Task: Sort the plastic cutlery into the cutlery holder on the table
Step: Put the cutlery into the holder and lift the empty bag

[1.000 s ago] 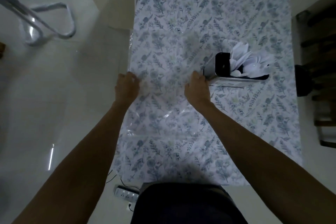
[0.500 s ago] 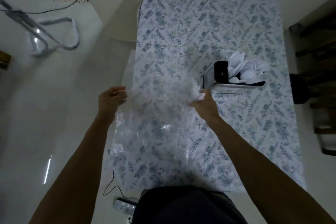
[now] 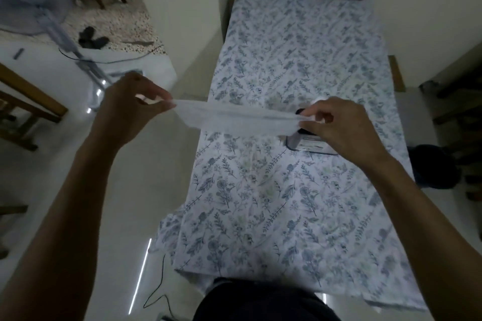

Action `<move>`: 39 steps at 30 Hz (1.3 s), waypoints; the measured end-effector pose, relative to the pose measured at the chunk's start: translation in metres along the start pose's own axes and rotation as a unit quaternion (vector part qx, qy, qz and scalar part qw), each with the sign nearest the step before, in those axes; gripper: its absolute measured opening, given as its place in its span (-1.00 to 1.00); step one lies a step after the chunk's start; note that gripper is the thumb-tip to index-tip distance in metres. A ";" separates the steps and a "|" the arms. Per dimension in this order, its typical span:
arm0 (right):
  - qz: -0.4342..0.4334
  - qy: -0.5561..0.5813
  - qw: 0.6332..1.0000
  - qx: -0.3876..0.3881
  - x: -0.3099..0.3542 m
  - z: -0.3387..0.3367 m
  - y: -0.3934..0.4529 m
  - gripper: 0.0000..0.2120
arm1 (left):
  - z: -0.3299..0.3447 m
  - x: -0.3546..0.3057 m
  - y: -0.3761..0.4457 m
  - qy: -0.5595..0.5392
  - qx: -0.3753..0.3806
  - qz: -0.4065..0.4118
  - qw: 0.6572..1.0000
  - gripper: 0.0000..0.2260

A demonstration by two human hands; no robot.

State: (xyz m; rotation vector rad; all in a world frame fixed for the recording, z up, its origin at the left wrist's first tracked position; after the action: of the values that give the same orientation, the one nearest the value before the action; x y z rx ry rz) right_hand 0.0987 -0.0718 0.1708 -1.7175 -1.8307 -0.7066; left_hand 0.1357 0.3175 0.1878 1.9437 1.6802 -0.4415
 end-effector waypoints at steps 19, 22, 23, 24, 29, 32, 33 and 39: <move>0.133 0.391 0.905 0.100 -0.101 -0.179 -0.175 -0.71 | 0.096 -0.239 -0.095 -0.398 0.238 -0.003 0.886 -0.39; 0.190 0.423 0.884 0.059 -0.139 -0.192 -0.200 -0.71 | 0.138 -0.259 -0.094 -0.446 0.236 -0.042 0.862 -0.56; 0.202 0.431 0.879 0.043 -0.148 -0.196 -0.211 -0.65 | 0.151 -0.264 -0.091 -0.442 0.249 -0.045 0.861 -0.58; 0.216 0.444 0.869 0.024 -0.158 -0.200 -0.223 -0.62 | 0.163 -0.271 -0.089 -0.437 0.275 -0.043 0.855 -0.62; 0.301 0.578 0.758 -0.028 -0.213 -0.212 -0.299 -0.56 | 0.235 -0.299 -0.094 -0.507 0.440 -0.127 0.730 -0.84; 0.355 0.535 0.764 -0.058 -0.251 -0.207 -0.343 -0.50 | 0.283 -0.308 -0.104 -0.488 0.558 -0.198 0.641 -0.56; 0.366 0.493 0.788 -0.050 -0.260 -0.203 -0.354 -0.61 | 0.303 -0.308 -0.104 -0.433 0.590 -0.166 0.661 -0.53; 0.447 0.371 0.813 -0.046 -0.309 -0.167 -0.403 -0.74 | 0.434 -0.327 -0.126 -0.183 0.555 0.154 0.797 -0.85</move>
State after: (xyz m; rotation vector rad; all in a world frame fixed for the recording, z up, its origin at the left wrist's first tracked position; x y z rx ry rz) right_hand -0.2833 -0.4327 0.0714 -1.7365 -0.3700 -0.8547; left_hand -0.0039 -0.1888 -0.0001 2.5491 0.7978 -1.8357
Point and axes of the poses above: each hand's wrist, its own y-axis towards the middle knuckle, its own z-axis out of the palm, x = y × z, the point moved 2 cm from there along y, towards the middle knuckle, and after that the axes turned 4 degrees about z, right-handed, at the moved point
